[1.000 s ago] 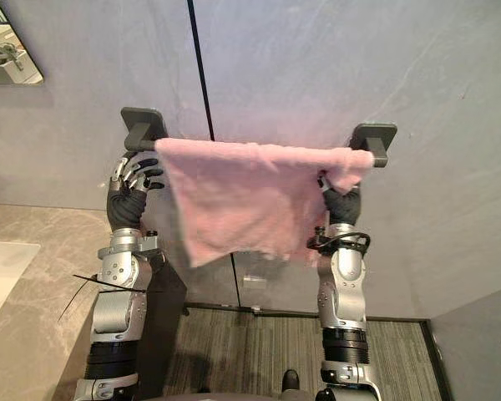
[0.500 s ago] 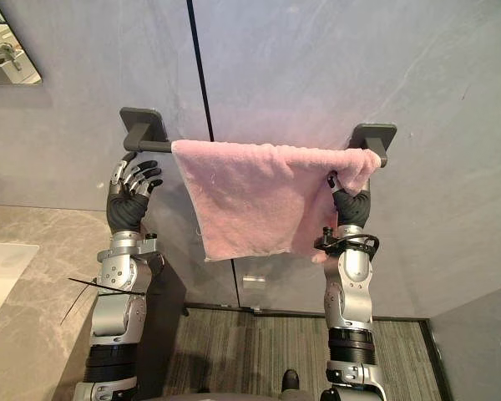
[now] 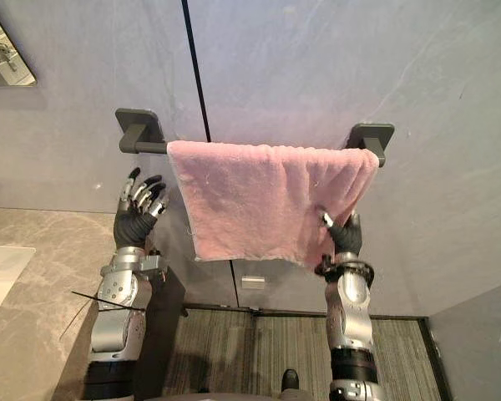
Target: Organize washtable
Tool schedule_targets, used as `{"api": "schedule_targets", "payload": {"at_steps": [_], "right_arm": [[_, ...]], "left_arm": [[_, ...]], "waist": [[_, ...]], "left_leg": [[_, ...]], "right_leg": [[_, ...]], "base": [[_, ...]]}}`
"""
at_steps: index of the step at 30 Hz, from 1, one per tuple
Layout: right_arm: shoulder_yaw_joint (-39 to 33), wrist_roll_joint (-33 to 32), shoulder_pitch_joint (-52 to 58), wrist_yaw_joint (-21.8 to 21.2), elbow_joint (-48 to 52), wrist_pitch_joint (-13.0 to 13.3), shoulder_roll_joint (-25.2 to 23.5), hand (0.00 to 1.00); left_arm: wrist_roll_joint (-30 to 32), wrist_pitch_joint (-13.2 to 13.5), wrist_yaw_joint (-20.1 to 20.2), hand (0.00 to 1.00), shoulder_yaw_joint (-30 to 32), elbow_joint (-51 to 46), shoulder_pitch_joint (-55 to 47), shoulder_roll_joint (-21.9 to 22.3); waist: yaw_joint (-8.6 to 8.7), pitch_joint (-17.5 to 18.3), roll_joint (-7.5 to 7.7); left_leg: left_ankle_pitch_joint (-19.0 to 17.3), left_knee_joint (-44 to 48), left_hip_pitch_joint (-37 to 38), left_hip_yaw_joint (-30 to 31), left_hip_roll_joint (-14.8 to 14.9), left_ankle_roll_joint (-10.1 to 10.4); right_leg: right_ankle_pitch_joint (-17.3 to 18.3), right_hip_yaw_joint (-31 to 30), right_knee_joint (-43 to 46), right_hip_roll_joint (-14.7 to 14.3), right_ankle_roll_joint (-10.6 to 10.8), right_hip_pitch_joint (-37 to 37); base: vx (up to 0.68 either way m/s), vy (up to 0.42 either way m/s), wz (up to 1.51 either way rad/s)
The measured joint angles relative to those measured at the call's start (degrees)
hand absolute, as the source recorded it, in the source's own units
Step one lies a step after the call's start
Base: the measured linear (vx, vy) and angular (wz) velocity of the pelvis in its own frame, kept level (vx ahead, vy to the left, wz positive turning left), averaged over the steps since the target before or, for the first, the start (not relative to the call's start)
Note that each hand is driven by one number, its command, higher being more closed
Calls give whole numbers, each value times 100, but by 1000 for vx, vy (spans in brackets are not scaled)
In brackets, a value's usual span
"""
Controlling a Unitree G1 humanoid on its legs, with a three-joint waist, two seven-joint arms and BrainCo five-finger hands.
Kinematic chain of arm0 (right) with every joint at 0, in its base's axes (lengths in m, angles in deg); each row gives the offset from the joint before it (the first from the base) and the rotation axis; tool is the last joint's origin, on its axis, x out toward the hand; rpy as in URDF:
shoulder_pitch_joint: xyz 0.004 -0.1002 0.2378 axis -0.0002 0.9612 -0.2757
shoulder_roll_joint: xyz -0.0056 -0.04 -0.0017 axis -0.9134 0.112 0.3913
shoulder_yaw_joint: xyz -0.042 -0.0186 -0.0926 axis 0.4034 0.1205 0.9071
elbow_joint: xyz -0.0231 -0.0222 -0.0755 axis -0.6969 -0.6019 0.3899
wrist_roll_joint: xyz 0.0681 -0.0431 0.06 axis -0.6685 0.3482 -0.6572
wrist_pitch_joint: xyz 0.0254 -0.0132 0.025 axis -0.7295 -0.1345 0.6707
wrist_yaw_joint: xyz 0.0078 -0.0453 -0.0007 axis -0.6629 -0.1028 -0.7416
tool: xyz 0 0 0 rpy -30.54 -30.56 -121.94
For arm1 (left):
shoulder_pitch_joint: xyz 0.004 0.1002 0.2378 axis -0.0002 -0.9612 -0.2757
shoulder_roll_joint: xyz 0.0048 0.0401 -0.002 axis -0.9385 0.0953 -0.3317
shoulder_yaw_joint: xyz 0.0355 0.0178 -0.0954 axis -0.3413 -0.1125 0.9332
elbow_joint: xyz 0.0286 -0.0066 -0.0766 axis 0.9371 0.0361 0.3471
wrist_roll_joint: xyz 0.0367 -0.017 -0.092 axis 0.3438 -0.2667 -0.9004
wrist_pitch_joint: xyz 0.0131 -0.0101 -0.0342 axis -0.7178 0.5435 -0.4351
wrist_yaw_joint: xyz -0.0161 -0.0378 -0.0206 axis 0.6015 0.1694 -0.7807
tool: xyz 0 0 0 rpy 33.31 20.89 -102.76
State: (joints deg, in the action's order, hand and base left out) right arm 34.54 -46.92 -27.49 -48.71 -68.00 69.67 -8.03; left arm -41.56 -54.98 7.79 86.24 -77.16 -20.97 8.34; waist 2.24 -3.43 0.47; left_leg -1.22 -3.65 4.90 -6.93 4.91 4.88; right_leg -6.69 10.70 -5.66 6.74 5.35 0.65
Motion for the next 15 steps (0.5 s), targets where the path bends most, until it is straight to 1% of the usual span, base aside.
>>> {"api": "schedule_targets", "payload": {"at_steps": [3, 6, 8, 11, 12, 13, 15], "right_arm": [[90, 2, 494, -99, -88, -210, -50, 0], [101, 5, 837, -215, -89, -252, -143, 0], [172, 8, 1076, -299, -133, -261, -176, 0], [383, 21, 1488, -461, -190, -331, -252, 0], [480, 59, 1657, -546, -190, -393, -266, 0], [568, 182, 1813, -593, -190, -448, -277, 0], [720, 299, 2021, -705, -190, -510, -322, 0]], "left_arm": [[14, -44, 186, 0, -97, 2, -459, 22], [102, -105, 347, 0, -143, 83, -856, 68], [171, -157, 462, 0, -168, 291, -1066, 107], [440, -289, 587, 0, -183, 781, -1364, 181], [507, -344, 638, 0, -182, 939, -1482, 218], [585, -368, 699, 0, -188, 1063, -1585, 242], [640, -403, 721, 0, -186, 1235, -1733, 245]], "waist": [[3, -6, -12], [-6, -6, -11], [-19, -5, -10], [-65, -5, -10], [-84, -1, -7], [-141, 4, -2], [-168, 7, 1]], "left_leg": [[-2, -3, 1, -15, 7, 0], [-3, -2, 22, -34, 12, 0], [-6, -2, 47, -53, 25, -1], [-28, -4, 81, -123, 64, -10], [-59, -2, 119, -143, 77, -8], [-70, -2, 144, -186, 90, -2], [-95, 10, 151, -206, 109, 6]], "right_leg": [[0, -13, 0, -6, 0, -6], [-1, -34, 0, -7, 0, 7], [-1, -48, 0, -8, 0, 28], [0, -78, 0, -17, 1, 79], [3, -88, 0, -27, 1, 107], [4, -126, 0, -40, 1, 108], [9, -138, 0, -55, -5, 109]], "base": [[0, 0, 0], [0, 0, -1], [0, 0, -4], [-34, -8, -7], [-55, -13, -10], [-45, -13, -13], [-29, -14, -8]]}}
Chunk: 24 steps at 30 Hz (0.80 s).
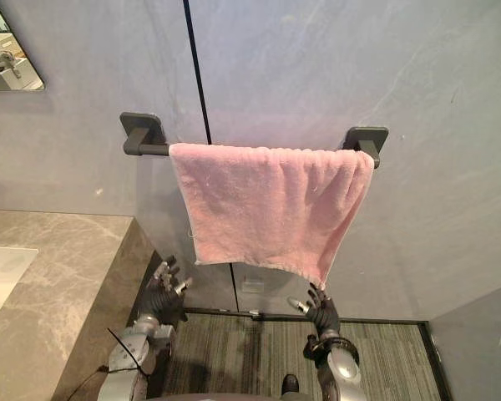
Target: Organize washtable
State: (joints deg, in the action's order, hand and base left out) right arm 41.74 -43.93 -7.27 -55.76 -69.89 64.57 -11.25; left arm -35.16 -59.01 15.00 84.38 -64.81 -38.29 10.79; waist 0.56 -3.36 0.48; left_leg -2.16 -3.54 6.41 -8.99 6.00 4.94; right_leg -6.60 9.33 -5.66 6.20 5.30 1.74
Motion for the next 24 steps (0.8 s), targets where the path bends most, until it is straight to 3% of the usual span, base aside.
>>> {"api": "schedule_targets", "payload": {"at_steps": [4, 5, 7, 8, 11, 14, 18, 22, 24], "right_arm": [[565, 426, 540, -293, 492, -230, 103, 0], [917, 636, 963, -671, 1206, -303, 277, 0], [1127, 661, 1161, -969, 1617, -333, 398, 0], [1336, 659, 1359, -1289, 2049, -372, 558, 0], [1496, 575, 1444, -1607, 2344, -376, 699, 0], [1643, 282, 1429, -1892, 2903, -308, 949, 0], [1914, -342, 1110, -1865, 3349, 43, 1198, 0], [2201, -1051, 591, -1755, 3554, 394, 1369, 0], [2268, -1210, 434, -1596, 3554, 500, 1360, 0]], "left_arm": [[319, -58, 266, 0, -20, 78, -463, -77], [386, -86, 703, 0, -162, -64, -805, -329], [373, -104, 1034, 0, -277, -296, -1065, -553], [322, -107, 1422, 0, -465, -722, -1378, -879], [-48, -111, 1752, 0, -635, -1177, -1559, -1131], [-1048, -70, 1908, 0, -949, -1905, -1554, -1457], [-2535, 107, 1919, 0, -1553, -2747, -1269, -1811], [-3811, 318, 1672, 0, -2190, -3144, -888, -1921], [-4137, 363, 1479, 0, -2341, -3197, -774, -1913]], "waist": [[-12, 12, -16], [-6, 20, -18], [-5, 39, 1], [-3, 102, 22], [-14, 167, 40], [8, 196, 37], [31, 217, 47], [29, 217, 46], [29, 216, 43]], "left_leg": [[-78, 72, 2, -71, 47, 44], [-154, 157, -17, -94, 84, 69], [-212, 235, -42, -122, 113, 86], [-248, 291, -54, -152, 145, 92], [-314, 387, -68, -191, 163, 100], [-368, 444, -131, -193, 120, 80], [-391, 528, -169, -182, 79, 47], [-415, 570, -172, -142, 80, 43], [-417, 579, -172, -130, 82, 40]], "right_leg": [[29, -28, 0, -8, -11, 0], [91, -34, 0, -32, 22, 9], [110, -58, 0, -59, 11, 4], [129, -94, 0, -93, -2, -2], [125, -145, 0, -109, -19, -3], [132, -161, -1, -110, -12, -48], [117, -175, 1, -99, -12, -100], [115, -181, 1, -101, -13, -82], [111, -179, 1, -104, -20, -77]], "base": [[-12, -10, -8], [13, -11, -8], [21, -14, -11], [34, -13, -11], [40, 3, -10], [8, 4, -2], [27, 10, -2], [-18, -3, 0], [-41, -9, 2]]}}
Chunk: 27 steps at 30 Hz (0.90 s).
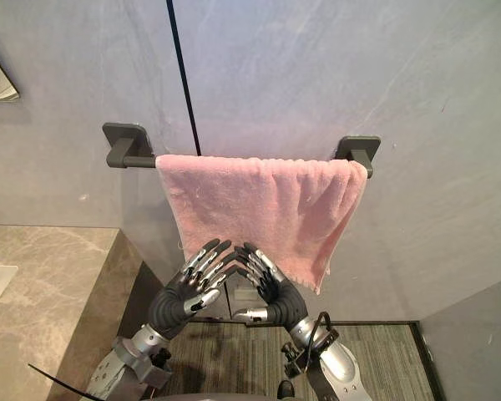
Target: Organize washtable
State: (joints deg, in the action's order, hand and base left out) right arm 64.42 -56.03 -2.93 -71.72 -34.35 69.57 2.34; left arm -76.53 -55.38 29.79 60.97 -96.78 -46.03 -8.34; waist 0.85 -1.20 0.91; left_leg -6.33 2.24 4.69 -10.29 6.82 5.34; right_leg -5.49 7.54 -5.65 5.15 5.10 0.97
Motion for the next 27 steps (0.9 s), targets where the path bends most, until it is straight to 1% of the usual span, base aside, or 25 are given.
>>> {"api": "schedule_targets", "payload": {"at_steps": [1, 4, 5, 7, 9, 11, 13, 14, 16, 18, 21, 23, 24, 25, 27], "right_arm": [[86, -47, -126, 131, 0, 32, 7, 0], [103, -40, -208, 323, 0, 33, 9, 0], [105, -18, -302, 485, -1, 33, 9, 0], [85, 19, -385, 560, -1, 48, 11, 0], [76, 216, -575, 762, -48, 147, 12, 0], [66, 379, -833, 888, -227, 184, 3, 0], [-112, 642, -1170, 1122, -593, 219, -13, 0], [-147, 703, -1246, 1143, -660, 222, -14, 0], [-191, 876, -1559, 1276, -814, 234, -17, 0], [-216, 933, -1850, 1456, -972, 240, -56, 0], [-305, 1106, -2203, 1658, -1148, 239, -134, 0], [-314, 1139, -2350, 1743, -1150, 239, -135, 0], [-342, 1139, -2426, 1757, -1149, 239, -133, 0], [-376, 1140, -2461, 1757, -1150, 239, -136, 0], [-523, 1139, -2570, 1829, -1153, 240, -134, 0]], "left_arm": [[-227, 43, -144, 0, -77, -3, 83, 4], [-334, 47, -289, 0, -114, 3, 163, 20], [-346, 47, -292, 0, -166, 11, 235, 39], [-410, 47, -292, 0, -200, 34, 270, 49], [-437, 20, -280, 0, -417, 344, 477, 93], [-438, -41, -273, 0, -574, 607, 631, 103], [-415, -99, -258, 0, -728, 998, 951, 156], [-407, -104, -252, 0, -771, 1102, 1034, 172], [-287, -131, -257, 0, -852, 1568, 1391, 297], [-32, -132, -326, 0, -848, 2084, 1808, 442], [424, -130, -571, 0, -813, 2904, 2523, 592], [696, -120, -706, 0, -736, 3271, 2870, 659], [917, -92, -828, 0, -704, 3487, 3084, 681], [1011, -77, -892, 0, -697, 3588, 3191, 685], [1395, -13, -1166, 0, -497, 3950, 3512, 799]], "waist": [[2, -3, -7], [0, -5, -11], [-2, -6, -12], [2, -7, -14], [1, -7, -21], [5, -7, -22], [13, -10, -27], [12, -9, -29], [8, 0, -48], [8, 0, -54], [14, -2, -56], [62, -9, -52], [125, -14, -55], [142, -29, -56], [159, -70, -52]], "left_leg": [[0, 14, 0, 7, 0, 0], [0, 31, 3, 16, 0, 0], [0, 38, 1, 25, -2, -1], [0, 42, -1, 26, -3, -1], [1, 46, -26, 32, -4, -1], [2, 52, -65, 46, -7, -2], [3, 59, -100, 57, -7, -2], [3, 58, -110, 57, -8, -1], [7, 67, -199, 64, -10, -3], [16, 68, -283, 75, -11, -1], [22, 59, -334, 87, -15, -4], [55, 52, -429, 103, -37, -18], [95, 41, -518, 137, -63, -27], [121, 24, -547, 155, -78, -32], [171, -20, -619, 157, -115, -62]], "right_leg": [[-5, 0, 0, -1, -5, 9], [-9, 4, 0, 0, -7, 23], [-11, 7, 0, 1, -8, 25], [-11, 6, -1, 2, -9, 25], [-11, 6, -1, 3, -9, -2], [-17, 7, -2, 2, -17, -33], [-20, 11, -2, 1, -20, -61], [-22, 11, -1, 0, -21, -72], [-54, 13, -1, 0, -28, -152], [-70, 18, 0, -1, -34, -235], [-71, 30, 0, 3, -34, -280], [-86, 32, 0, 24, -33, -364], [-98, 35, 0, 54, -34, -441], [-106, 47, 0, 69, -32, -465], [-146, 38, 0, 104, -22, -555]], "base": [[-46, -10, 1], [-45, -10, 1], [-48, -10, 1], [-37, -9, 0], [-35, -11, 0], [0, 0, 0], [0, 0, 0], [0, 0, 0], [0, 0, 0], [0, 0, 0], [-1, -3, 1], [-13, -1, 5], [-24, 1, 12], [-40, 0, 12], [-46, -3, 3]]}}
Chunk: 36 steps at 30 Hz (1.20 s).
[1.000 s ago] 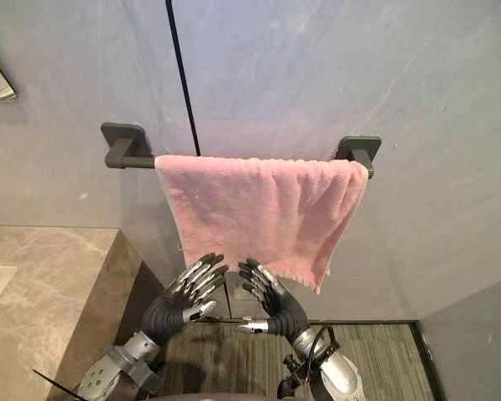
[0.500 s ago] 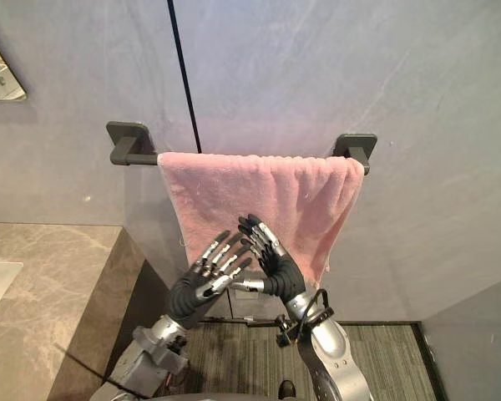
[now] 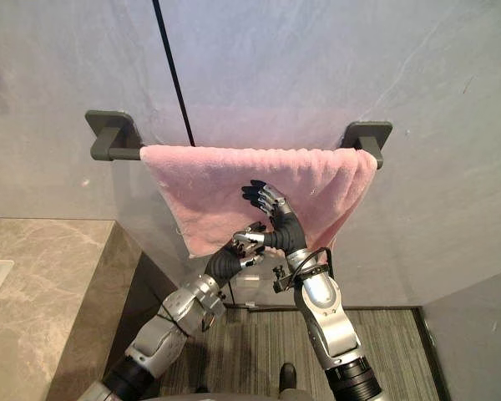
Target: Organize washtable
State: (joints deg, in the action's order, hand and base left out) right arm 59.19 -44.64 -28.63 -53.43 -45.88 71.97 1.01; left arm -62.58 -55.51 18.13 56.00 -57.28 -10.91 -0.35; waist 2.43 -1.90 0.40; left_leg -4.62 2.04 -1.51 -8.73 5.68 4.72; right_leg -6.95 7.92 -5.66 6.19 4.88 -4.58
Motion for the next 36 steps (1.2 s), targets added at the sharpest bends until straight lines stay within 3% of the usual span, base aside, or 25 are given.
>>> {"api": "schedule_targets", "payload": {"at_steps": [7, 14, 25, 31, 36], "right_arm": [[-175, -13, -27, 209, 1, 36, -49, 0], [-188, -18, 27, 564, 0, 167, -98, 0], [-316, -46, 673, 358, -428, 188, -218, 0], [-753, 43, 1213, 227, -1800, 10, -501, 0], [-1186, 650, 1442, 139, -3543, -203, -590, 0]], "left_arm": [[660, 260, -791, 0, 706, 1083, 726, 212], [775, 355, -1586, 0, 1209, 1403, 872, 383], [885, 373, -1580, 0, 1880, 1425, 393, 578], [1196, 382, -1284, 0, 2087, 1456, -552, 420], [1972, 368, -1093, 0, 2522, 2393, -1207, 408]], "waist": [[11, -170, 44], [80, -314, 133], [119, -314, 135], [21, -315, 147], [-8, -316, 151]], "left_leg": [[169, -43, -287, 37, -36, -14], [345, -217, -433, 52, -50, 11], [353, -206, -196, 44, -7, 10], [347, -222, 0, 48, 17, 18], [327, -278, 210, 21, 22, 47]], "right_leg": [[-138, -2, -1, 29, -46, -294], [-267, -30, -2, 26, -79, -531], [-283, -34, -3, 26, -73, -290], [-271, -9, -30, -3, -60, -98], [-216, -3, -32, -4, -16, 69]], "base": [[-85, -20, 2], [-84, -14, -1], [-4, -1, 0], [-39, -11, 0], [-32, -14, -2]]}}
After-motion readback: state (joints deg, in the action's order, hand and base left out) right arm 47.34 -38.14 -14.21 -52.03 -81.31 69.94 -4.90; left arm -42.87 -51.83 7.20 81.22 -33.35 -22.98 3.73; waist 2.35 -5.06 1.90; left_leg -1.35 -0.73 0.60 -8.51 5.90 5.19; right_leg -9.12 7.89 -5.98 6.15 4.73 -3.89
